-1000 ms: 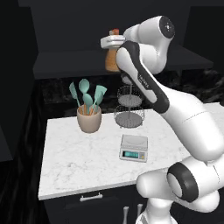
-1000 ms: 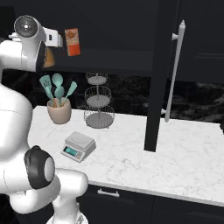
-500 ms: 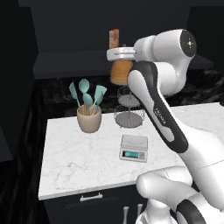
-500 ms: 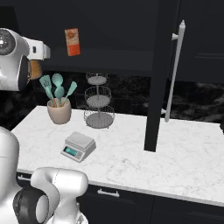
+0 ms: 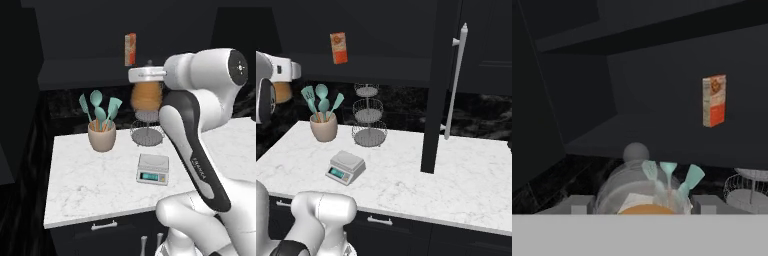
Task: Pick the honey bottle and place it on the digital scale for weighing, and close the cabinet.
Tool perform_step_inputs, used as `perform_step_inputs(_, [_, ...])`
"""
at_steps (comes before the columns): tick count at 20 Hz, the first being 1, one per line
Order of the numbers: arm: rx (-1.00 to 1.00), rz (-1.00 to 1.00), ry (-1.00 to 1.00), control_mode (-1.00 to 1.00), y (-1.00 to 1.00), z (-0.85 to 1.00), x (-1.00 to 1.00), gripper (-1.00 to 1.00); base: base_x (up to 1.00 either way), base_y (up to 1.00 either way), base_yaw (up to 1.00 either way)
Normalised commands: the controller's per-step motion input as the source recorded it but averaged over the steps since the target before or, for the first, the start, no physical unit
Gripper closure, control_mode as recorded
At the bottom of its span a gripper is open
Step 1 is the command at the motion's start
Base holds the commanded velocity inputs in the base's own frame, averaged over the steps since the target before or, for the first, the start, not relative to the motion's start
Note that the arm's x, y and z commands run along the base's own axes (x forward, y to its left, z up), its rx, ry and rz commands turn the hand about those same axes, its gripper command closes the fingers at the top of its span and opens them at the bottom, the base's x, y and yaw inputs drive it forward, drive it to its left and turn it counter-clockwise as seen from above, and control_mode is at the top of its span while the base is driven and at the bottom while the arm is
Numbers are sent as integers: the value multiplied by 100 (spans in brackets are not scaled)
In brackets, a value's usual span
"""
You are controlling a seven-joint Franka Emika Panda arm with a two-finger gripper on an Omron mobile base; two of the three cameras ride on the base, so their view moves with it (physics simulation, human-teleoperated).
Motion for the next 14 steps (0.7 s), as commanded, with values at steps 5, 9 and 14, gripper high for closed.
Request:
perform_step_inputs(5, [0,0,0,-100,-36,-18,-60,100,0,0,0])
perform_step_inputs(9, [0,0,0,-100,-63,-49,-38,100,0,0,0])
perform_step_inputs(14, [0,4,0,-100,-71,-70,-17,100,0,0,0])
